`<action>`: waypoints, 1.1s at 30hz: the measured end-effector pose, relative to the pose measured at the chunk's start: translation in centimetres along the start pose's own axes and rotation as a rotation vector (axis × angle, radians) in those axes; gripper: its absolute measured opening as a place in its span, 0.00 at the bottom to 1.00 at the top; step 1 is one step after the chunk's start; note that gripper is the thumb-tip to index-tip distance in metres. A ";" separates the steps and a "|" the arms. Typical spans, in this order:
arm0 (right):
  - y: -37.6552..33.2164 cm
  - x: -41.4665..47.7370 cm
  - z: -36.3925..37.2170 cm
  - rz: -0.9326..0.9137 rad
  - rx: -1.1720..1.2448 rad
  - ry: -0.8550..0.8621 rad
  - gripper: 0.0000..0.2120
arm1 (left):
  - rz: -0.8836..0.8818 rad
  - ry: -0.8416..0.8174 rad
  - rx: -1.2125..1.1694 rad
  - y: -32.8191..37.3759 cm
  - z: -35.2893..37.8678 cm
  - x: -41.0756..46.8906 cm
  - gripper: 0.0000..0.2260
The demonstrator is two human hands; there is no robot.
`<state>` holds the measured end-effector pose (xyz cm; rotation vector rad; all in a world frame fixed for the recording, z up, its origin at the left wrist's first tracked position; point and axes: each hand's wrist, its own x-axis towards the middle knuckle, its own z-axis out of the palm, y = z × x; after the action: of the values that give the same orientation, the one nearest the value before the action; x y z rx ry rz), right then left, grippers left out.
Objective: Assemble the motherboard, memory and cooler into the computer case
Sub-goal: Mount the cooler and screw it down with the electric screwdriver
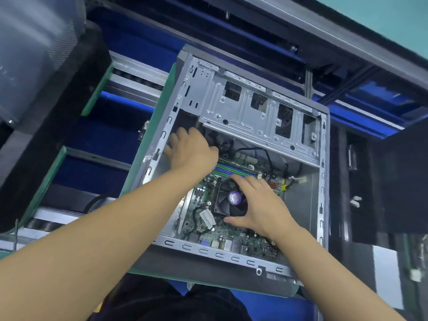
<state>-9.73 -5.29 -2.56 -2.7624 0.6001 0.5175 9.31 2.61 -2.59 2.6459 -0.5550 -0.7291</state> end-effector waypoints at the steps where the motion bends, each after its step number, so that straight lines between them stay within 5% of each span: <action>1: 0.0 0.0 0.0 0.000 0.001 -0.003 0.52 | 0.086 0.070 0.074 0.0 -0.2 -0.5 0.19; 4: 0.7 -0.1 -0.5 -0.004 0.035 -0.105 0.61 | 0.418 0.091 0.051 0.0 -0.6 -2.1 0.06; 7: 2.3 -0.9 -1.0 0.001 0.112 -0.150 0.65 | 0.788 -0.185 0.099 -0.3 -0.6 -2.7 0.07; 11: 3.3 -2.0 -1.3 -0.029 0.030 0.008 0.53 | 1.036 -0.380 0.398 -0.2 0.3 -2.7 0.37; 14: 2.9 -2.2 -1.2 0.004 0.013 0.029 0.46 | 1.056 -0.400 0.498 0.5 1.3 -3.2 0.44; 18: 2.2 -2.2 -0.2 0.003 -0.032 0.029 0.41 | 1.052 -0.329 0.613 1.3 2.0 -3.5 0.40; 30: 0.8 -2.5 -1.3 0.058 -0.143 -0.075 0.46 | 1.050 -0.420 0.564 1.5 2.7 -3.1 0.35; 33: 0.6 -4.0 -3.9 -0.053 0.063 -0.055 0.46 | 0.945 -0.542 0.632 3.0 2.6 -3.1 0.37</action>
<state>-12.28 -5.68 2.42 -2.6881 0.5203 0.5507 4.64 0.82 -2.15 2.1493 -2.2705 -1.0238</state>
